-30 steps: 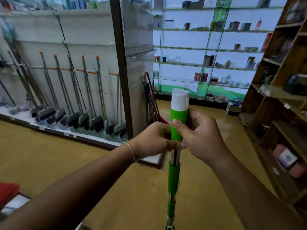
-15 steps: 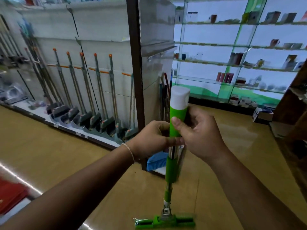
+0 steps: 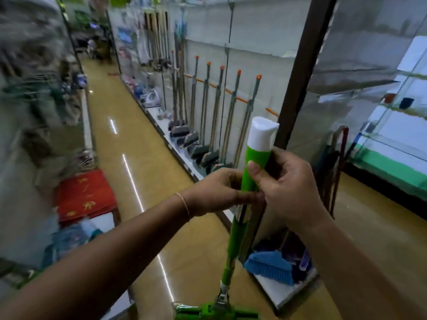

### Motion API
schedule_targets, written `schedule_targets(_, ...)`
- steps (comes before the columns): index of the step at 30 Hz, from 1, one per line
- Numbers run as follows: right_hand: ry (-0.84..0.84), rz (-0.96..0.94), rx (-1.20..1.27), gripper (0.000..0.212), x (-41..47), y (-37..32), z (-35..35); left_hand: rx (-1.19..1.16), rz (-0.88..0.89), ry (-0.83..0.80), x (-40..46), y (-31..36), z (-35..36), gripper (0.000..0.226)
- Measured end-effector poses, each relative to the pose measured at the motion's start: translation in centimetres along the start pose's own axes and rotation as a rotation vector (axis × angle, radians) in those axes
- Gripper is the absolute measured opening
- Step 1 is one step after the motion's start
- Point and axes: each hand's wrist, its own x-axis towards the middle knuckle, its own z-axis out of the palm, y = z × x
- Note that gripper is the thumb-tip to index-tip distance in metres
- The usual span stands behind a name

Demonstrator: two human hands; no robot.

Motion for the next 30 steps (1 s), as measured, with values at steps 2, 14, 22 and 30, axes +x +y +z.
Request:
schedule_targets(2,-0.064,-0.022,0.033,0.015,2.4,1.0,0.8,-0.001,-0.014,0.053,0.5,-0.7,-1.9,0.02)
schedule_targets(14,-0.318,-0.037,0.165,0.021,15.9,5.6,7.8,-0.015,-0.135,0.276,4.3,-3.9,-14.0,0.006)
schedule_targets(22,-0.501,-0.085,0.252,0.022,22.5,7.7,13.0,-0.03,-0.188,0.517,4.2,-6.1,-19.2,0.002)
schedule_targets(30,-0.835,-0.254,0.42,0.012,29.3,8.4,17.9,-0.029,-0.266,0.944,3.4,-6.2,-21.9,0.015)
